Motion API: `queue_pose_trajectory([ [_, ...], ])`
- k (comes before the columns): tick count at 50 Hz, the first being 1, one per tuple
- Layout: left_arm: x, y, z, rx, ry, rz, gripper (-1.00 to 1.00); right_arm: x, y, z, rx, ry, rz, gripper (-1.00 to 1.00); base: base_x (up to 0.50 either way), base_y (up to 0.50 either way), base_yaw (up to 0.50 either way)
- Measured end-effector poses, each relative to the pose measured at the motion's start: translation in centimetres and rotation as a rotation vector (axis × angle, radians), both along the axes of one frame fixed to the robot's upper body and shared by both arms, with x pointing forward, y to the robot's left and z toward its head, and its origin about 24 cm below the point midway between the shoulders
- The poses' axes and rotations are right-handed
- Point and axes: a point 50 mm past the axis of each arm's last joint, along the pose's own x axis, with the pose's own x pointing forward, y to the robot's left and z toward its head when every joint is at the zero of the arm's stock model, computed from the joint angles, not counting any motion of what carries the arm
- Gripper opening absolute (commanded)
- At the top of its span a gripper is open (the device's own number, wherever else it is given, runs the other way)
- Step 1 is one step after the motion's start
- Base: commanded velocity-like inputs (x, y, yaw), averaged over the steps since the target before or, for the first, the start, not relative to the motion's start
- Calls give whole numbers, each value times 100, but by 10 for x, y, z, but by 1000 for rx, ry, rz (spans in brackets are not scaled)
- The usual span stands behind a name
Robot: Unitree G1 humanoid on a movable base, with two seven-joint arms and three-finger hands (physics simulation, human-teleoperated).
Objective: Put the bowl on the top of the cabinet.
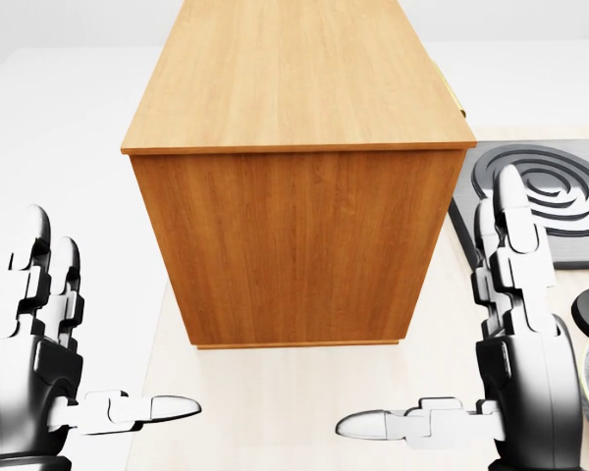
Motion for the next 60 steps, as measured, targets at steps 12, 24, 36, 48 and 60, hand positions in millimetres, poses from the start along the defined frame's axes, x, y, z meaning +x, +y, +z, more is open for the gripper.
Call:
queue_pose_trajectory([
  [12,0,0,0,-1,2,-4,100,1,0,-1,1,2,1,100,0,0,0],
  [24,1,0,-2,0,8,-2,100,3,-4,7,-135,-27,-68,100,0,0,0],
  [36,3,-1,-4,2,18,2,100,6,-29,24,-408,18,-204,100,0,0,0],
  [48,4,-1,-6,4,25,5,100,-3,-65,22,-595,134,-309,100,0,0,0],
  [60,5,0,-7,2,28,15,100,-19,-91,15,-743,257,-350,100,0,0,0],
])
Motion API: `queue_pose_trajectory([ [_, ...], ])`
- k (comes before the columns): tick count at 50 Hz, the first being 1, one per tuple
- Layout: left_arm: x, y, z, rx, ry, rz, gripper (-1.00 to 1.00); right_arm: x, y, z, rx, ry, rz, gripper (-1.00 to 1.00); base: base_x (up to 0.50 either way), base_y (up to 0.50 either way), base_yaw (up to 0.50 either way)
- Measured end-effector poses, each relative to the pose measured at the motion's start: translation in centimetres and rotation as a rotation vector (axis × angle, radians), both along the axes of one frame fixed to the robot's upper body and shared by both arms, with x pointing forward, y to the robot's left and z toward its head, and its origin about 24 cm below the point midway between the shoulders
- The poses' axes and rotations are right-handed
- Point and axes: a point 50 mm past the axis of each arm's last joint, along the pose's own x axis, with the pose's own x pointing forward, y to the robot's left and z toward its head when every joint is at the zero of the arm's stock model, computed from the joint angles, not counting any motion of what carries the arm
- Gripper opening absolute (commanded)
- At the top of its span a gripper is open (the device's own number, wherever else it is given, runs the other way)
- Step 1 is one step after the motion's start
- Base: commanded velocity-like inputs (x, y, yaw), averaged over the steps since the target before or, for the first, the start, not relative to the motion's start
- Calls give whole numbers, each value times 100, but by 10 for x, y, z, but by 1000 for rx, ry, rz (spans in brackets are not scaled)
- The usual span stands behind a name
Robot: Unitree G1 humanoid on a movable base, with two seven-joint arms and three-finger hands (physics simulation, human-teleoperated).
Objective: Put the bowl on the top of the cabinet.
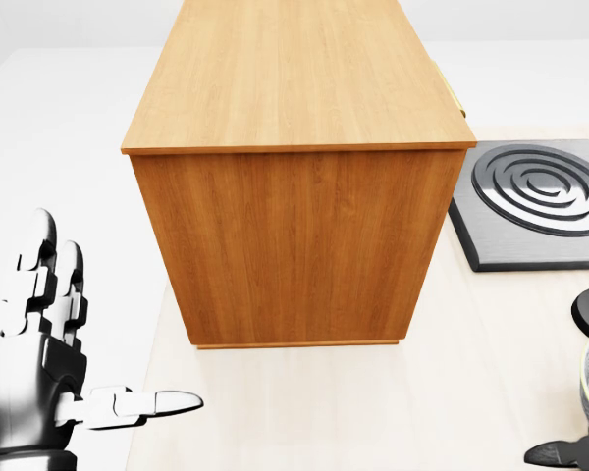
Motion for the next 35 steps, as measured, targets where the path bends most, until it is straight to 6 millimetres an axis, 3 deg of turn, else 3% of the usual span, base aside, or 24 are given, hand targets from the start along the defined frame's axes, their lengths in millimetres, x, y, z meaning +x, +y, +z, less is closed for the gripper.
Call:
queue_pose_trajectory([
  [17,2,1,-1,-5,2,11,100,-18,-36,-13,-62,202,-142,100,0,0,0],
  [35,3,0,-2,-3,6,10,100,-27,-59,-25,-76,326,-235,100,0,0,0],
])
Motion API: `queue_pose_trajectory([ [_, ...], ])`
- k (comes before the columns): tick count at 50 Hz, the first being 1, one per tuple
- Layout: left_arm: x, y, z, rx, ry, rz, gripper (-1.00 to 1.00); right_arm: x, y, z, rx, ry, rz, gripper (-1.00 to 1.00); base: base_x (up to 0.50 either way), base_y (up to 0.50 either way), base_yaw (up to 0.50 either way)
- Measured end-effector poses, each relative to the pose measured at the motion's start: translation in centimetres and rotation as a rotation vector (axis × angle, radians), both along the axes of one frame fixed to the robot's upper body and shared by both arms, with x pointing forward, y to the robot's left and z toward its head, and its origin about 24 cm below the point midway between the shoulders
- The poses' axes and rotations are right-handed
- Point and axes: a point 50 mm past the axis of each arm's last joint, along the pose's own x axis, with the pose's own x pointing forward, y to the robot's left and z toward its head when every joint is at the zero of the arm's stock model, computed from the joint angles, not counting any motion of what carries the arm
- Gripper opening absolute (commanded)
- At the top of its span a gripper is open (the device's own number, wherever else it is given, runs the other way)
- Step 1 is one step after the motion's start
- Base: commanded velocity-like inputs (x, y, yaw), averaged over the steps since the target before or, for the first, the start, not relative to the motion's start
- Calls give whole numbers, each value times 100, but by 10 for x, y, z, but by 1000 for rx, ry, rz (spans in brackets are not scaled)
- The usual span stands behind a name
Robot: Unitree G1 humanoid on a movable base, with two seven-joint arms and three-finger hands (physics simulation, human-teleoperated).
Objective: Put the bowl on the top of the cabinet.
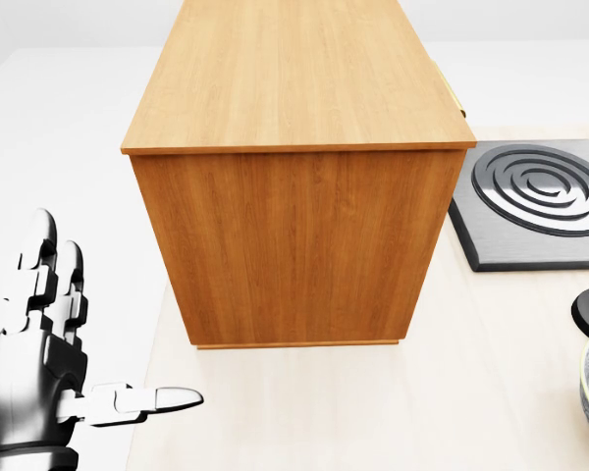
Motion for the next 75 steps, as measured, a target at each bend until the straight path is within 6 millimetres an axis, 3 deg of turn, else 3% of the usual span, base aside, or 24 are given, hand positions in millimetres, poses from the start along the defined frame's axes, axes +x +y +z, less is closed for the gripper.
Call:
queue_pose_trajectory([
  [29,0,-2,-3,7,14,-15,100,0,-12,-42,15,139,-98,100,0,0,0],
  [53,0,-3,-3,8,15,-19,100,10,-12,-64,-5,181,-99,100,0,0,0],
  [75,1,-2,-3,6,16,-14,100,6,-19,-90,-24,255,-137,100,0,0,0],
])
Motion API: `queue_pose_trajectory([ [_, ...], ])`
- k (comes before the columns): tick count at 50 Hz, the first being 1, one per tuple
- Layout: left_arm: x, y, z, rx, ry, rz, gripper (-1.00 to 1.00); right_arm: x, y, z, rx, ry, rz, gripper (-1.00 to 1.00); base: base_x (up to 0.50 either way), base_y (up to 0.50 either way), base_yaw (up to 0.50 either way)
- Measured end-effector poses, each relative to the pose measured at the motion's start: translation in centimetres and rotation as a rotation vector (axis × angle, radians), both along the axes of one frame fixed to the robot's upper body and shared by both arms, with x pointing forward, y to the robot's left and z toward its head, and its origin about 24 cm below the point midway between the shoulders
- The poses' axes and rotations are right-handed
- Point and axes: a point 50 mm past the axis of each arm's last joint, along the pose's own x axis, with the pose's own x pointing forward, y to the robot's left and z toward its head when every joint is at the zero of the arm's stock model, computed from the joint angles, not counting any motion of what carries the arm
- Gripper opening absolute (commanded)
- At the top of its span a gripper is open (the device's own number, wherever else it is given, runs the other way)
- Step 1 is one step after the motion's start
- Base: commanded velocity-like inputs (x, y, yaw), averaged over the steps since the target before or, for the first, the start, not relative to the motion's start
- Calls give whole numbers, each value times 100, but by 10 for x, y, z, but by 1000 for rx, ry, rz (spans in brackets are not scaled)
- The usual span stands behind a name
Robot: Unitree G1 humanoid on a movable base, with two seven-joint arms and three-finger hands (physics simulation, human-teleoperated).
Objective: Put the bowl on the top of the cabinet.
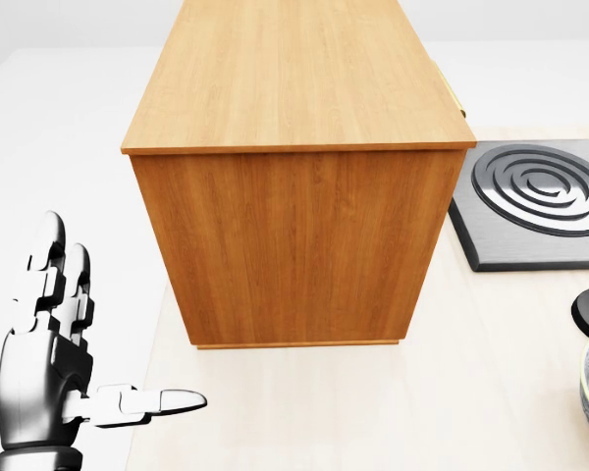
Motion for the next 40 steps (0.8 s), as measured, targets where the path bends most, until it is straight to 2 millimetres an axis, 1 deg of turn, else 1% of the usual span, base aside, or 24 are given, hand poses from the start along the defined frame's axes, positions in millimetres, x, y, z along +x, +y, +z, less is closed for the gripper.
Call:
queue_pose_trajectory([
  [18,-1,-1,0,3,2,-5,100,-4,-5,-15,-14,51,-20,100,0,0,0],
  [19,-1,-1,0,3,2,-5,100,-4,-5,-16,-15,53,-20,81,0,0,0],
  [20,-1,-1,0,3,2,-6,100,-5,-6,-16,-16,55,-21,27,0,0,0],
  [21,-1,-1,0,3,2,-6,100,-5,-6,-17,-17,58,-21,8,0,0,0],
  [23,-1,-1,0,3,2,-7,100,-5,-6,-18,-19,65,-21,-100,0,0,0],
  [40,0,-1,-1,4,7,-11,100,-5,-9,-19,-41,69,-25,-100,0,0,0],
])
